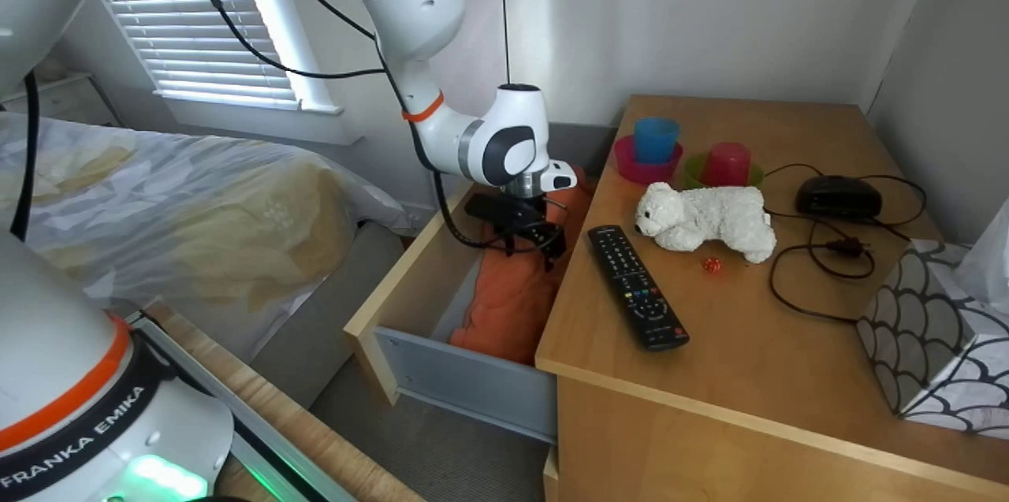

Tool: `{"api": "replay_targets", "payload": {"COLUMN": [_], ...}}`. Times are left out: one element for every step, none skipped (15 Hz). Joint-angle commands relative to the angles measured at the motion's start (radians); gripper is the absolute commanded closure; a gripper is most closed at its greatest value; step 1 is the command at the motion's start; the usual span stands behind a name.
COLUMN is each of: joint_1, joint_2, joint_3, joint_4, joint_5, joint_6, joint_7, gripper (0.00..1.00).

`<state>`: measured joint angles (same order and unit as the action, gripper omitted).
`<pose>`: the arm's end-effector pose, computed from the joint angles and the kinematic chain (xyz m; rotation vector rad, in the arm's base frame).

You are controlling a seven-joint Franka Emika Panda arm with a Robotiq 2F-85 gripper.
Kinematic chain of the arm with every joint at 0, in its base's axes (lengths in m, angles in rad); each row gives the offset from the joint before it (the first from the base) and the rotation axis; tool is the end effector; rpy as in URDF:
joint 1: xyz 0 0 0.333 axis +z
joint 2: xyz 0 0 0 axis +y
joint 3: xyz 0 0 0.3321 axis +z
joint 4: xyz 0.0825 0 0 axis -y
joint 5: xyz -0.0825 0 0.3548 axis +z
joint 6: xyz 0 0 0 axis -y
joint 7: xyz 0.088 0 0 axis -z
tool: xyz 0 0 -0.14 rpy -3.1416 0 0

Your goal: Put the orange towel on top of the cabinet

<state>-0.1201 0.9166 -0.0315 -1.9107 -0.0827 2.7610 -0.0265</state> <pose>0.5740 -0.0861 0.0123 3.0917 -0.0553 -0.1101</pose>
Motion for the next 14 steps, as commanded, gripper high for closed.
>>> {"api": "replay_targets", "payload": {"joint_1": [-0.045, -0.058, -0.06, -0.064, -0.068, -0.067, -0.065, -0.065, -0.059, -0.055, -0.046, -0.043, -0.035, -0.032], "joint_2": [0.12, 0.137, 0.16, 0.178, 0.195, 0.21, 0.226, 0.239, 0.247, 0.254, 0.257, 0.258, 0.248, 0.243], "joint_3": [0.034, 0.046, 0.047, 0.05, 0.054, 0.054, 0.052, 0.054, 0.05, 0.049, 0.043, 0.045, 0.044, 0.046], "joint_4": [0.112, 0.131, 0.155, 0.176, 0.191, 0.206, 0.22, 0.233, 0.24, 0.245, 0.248, 0.25, 0.24, 0.237], "joint_5": [0.031, 0.034, 0.035, 0.036, 0.036, 0.035, 0.028, 0.028, 0.022, 0.018, 0.014, 0.013, 0.012, 0.013], "joint_6": [0.032, 0.025, 0.025, 0.02, 0.029, 0.029, 0.043, 0.041, 0.044, 0.04, 0.039, 0.034, 0.034, 0.03], "joint_7": [-0.056, -0.07, -0.072, -0.077, -0.085, -0.087, -0.094, -0.099, -0.104, -0.112, -0.114, -0.119, -0.121, -0.121], "gripper": [0.0, 0.0, 0.0, 0.0, 0.0, 0.0, 0.0, 0.0, 0.25, 0.26, 0.34, 0.42, 0.48, 0.57]}}
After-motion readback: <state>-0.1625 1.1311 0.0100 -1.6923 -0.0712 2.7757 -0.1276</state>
